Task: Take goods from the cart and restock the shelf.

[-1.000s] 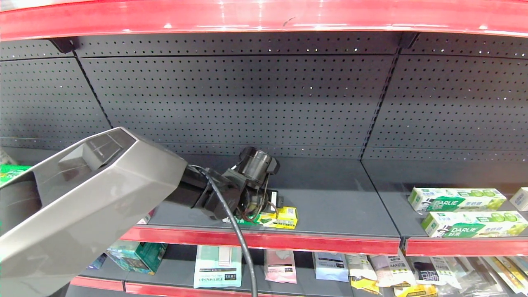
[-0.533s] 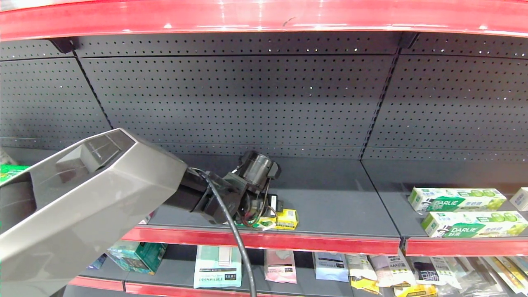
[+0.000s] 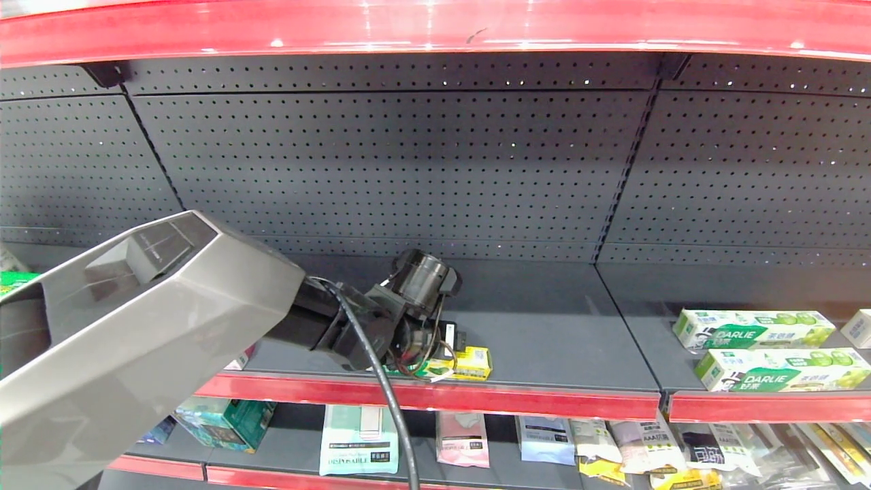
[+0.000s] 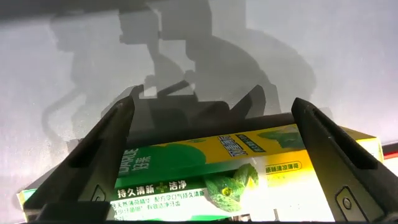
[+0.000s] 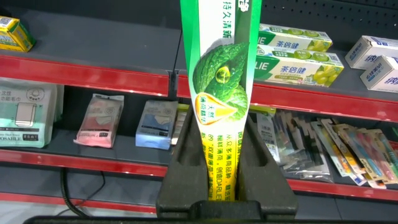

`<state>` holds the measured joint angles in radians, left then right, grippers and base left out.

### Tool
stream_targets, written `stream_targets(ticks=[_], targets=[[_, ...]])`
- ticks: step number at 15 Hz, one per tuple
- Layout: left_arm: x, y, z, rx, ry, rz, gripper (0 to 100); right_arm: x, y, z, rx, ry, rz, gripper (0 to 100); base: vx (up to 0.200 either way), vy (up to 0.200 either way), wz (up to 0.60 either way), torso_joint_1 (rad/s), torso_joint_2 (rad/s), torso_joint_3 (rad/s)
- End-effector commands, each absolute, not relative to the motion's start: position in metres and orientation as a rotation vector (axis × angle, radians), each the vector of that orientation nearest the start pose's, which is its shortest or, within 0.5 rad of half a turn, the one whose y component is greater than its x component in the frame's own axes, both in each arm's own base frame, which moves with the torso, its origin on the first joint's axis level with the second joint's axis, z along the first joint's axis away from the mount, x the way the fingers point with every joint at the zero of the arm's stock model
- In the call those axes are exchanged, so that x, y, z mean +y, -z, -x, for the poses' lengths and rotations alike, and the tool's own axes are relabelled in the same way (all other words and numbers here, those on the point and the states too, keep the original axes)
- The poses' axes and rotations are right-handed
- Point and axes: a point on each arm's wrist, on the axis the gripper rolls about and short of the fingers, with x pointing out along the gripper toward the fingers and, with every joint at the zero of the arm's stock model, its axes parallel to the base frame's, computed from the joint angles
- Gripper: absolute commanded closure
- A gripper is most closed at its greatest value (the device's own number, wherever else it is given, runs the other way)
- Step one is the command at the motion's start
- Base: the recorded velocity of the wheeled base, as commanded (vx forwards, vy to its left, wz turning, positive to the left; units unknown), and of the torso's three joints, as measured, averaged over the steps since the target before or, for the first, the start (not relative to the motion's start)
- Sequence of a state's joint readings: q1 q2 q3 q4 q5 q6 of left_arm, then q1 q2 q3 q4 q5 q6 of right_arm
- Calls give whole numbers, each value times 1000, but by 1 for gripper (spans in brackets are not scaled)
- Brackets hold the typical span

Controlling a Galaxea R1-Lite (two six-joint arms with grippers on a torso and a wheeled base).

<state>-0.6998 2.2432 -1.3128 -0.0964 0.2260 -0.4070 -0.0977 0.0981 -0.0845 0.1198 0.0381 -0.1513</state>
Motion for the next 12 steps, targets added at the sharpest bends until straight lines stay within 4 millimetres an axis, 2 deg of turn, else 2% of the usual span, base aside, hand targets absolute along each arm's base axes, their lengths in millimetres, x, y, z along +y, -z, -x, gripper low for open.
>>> stream_targets(ticks=[1,3,6,9,10,12], targets=[[-267,-65,-325,818,283,7,0,3,-89,21,139,49,142,100,0,0,0,0,0,0],[-267,-68,-327,806,282,12,0,3,-89,21,139,49,142,100,0,0,0,0,0,0],[-262,-93,-322,759,288,39,0,3,-89,21,139,49,141,100,0,0,0,0,0,0],[-247,-118,-310,717,275,58,0,3,-89,21,135,53,140,100,0,0,0,0,0,0],[-231,-130,-296,716,274,61,0,3,-95,21,132,55,140,100,0,0,0,0,0,0],[-203,-133,-271,749,258,48,0,2,-114,16,154,64,134,100,0,0,0,0,0,0]])
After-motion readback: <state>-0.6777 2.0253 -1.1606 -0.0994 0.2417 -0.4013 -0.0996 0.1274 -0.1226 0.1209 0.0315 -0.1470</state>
